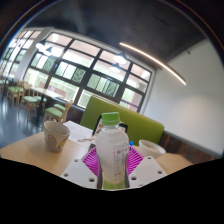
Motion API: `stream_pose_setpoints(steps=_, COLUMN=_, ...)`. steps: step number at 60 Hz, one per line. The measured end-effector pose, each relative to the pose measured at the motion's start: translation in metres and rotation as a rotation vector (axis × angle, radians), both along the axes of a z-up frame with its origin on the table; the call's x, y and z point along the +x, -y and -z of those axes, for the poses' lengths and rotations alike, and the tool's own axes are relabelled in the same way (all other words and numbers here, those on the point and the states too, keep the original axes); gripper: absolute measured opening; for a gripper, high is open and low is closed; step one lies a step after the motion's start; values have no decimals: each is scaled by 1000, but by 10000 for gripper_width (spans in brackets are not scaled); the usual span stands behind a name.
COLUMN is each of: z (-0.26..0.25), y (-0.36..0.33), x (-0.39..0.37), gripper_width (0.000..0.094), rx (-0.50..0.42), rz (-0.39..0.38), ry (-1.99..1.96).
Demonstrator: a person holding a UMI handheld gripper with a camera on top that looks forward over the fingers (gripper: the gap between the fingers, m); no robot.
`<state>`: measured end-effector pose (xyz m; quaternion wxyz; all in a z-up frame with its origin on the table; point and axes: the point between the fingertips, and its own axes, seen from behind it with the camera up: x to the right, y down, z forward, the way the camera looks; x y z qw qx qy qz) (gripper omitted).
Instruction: Pour water
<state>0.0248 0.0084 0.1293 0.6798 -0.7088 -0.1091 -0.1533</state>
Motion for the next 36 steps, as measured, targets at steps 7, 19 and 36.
stream_pose_setpoints(steps=7, z=-41, y=-45, x=-19, gripper_width=300, rx=14, rz=23, ry=448)
stream_pose_setpoints(steps=19, z=-47, y=-104, x=-79, gripper_width=297, rx=19, rz=30, ry=1344)
stream_pose_setpoints(steps=36, z=-44, y=-109, x=-131, gripper_width=299, rx=66, rz=2, ry=2034)
